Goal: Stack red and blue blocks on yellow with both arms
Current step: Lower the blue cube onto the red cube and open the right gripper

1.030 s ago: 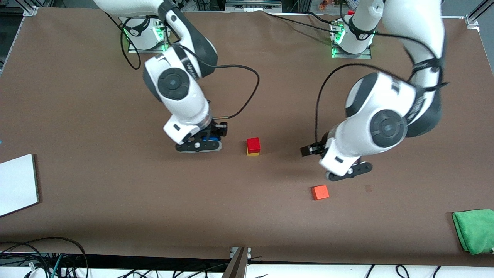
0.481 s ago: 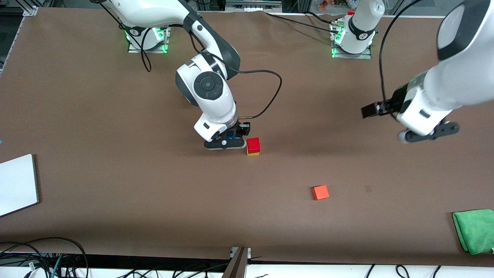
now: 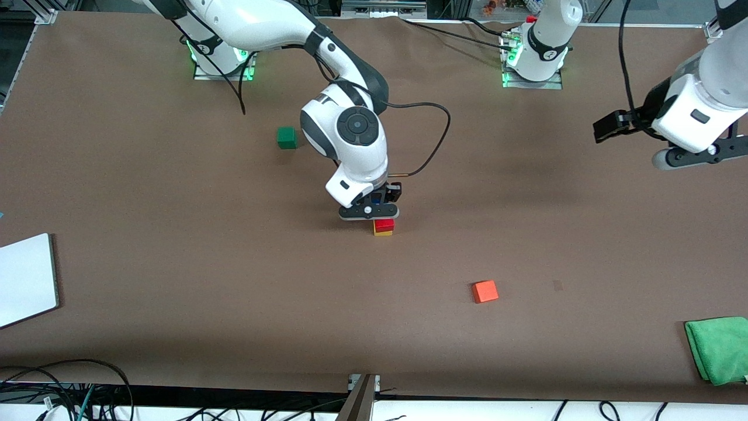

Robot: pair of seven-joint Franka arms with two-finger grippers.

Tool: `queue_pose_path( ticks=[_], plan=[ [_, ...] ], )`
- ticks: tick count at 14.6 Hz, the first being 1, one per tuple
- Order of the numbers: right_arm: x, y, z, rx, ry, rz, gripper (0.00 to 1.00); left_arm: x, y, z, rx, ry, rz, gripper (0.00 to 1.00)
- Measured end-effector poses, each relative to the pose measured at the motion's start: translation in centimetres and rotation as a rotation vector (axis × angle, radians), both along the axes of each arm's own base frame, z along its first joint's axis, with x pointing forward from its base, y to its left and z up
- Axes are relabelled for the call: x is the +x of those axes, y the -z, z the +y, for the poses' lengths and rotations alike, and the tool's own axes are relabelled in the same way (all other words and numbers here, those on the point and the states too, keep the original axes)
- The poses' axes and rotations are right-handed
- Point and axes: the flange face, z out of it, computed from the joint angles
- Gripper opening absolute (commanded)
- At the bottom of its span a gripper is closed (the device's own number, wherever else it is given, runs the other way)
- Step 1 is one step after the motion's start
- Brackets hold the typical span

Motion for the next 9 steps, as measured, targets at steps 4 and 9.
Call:
queue_pose_path(
  ticks=[4, 9],
  plan=[
    [0.3, 0.0, 0.5, 0.005, 0.0, -0.012, 0.41, -0.1, 6.2, 3.7, -0.014, 0.035, -0.042, 1.0],
    [0.7, 0.6, 0.6, -0.018, -0.004, -0.039, 0.41, 0.6, 6.8, 4.7, -0.028, 0.111, -0.091, 1.0]
  ],
)
